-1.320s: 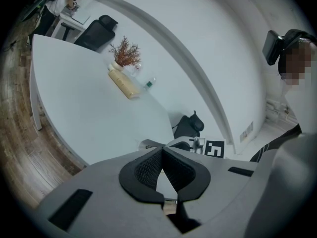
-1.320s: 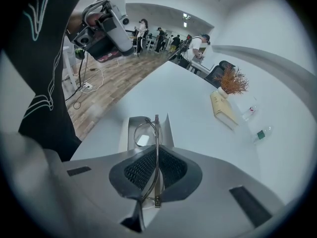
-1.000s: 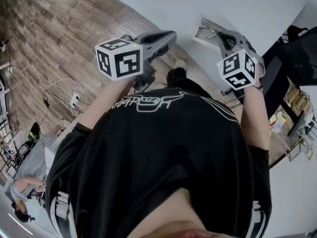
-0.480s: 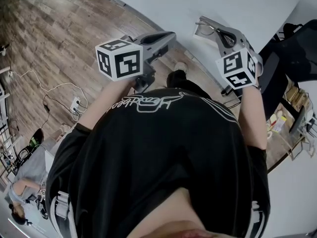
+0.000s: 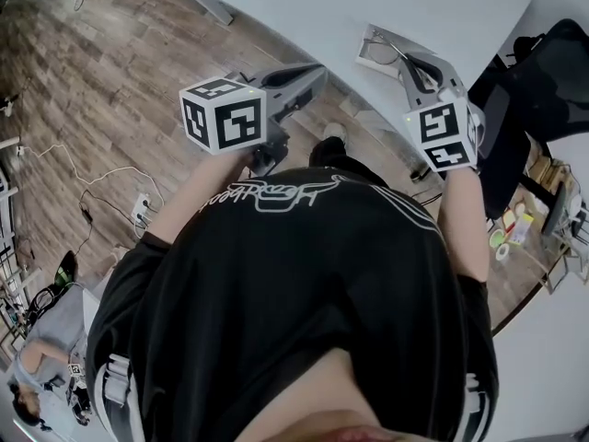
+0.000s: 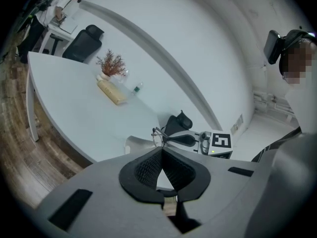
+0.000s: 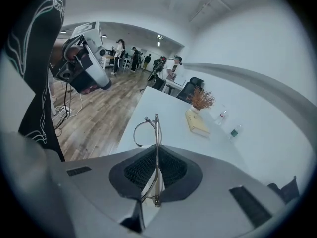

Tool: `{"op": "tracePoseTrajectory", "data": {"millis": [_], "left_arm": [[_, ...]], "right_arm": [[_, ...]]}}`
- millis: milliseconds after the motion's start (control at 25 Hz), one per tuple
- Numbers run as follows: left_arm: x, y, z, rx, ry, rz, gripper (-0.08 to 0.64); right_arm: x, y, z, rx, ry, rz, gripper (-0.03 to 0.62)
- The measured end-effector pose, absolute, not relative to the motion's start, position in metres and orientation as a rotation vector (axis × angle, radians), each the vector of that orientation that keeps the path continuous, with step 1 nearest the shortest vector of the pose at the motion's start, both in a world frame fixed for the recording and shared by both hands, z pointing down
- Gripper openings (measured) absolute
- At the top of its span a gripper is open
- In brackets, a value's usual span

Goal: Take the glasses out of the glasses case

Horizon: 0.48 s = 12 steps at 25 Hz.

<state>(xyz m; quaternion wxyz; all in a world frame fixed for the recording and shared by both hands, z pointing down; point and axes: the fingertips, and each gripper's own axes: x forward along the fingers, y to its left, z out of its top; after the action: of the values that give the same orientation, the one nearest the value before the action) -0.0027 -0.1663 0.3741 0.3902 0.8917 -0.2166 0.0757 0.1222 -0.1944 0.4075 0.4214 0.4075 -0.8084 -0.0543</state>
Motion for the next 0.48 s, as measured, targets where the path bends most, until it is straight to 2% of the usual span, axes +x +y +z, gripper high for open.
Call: {"op": "tracePoseTrajectory", "data": {"millis": [480], "left_arm": [[-0.015,-0.103,0.339,2.365,-0.507,0.19,0.008]], "right_arm": [[0.101,-0.119,0.342,1.215,-2.128,-0.141,0.018]]}}
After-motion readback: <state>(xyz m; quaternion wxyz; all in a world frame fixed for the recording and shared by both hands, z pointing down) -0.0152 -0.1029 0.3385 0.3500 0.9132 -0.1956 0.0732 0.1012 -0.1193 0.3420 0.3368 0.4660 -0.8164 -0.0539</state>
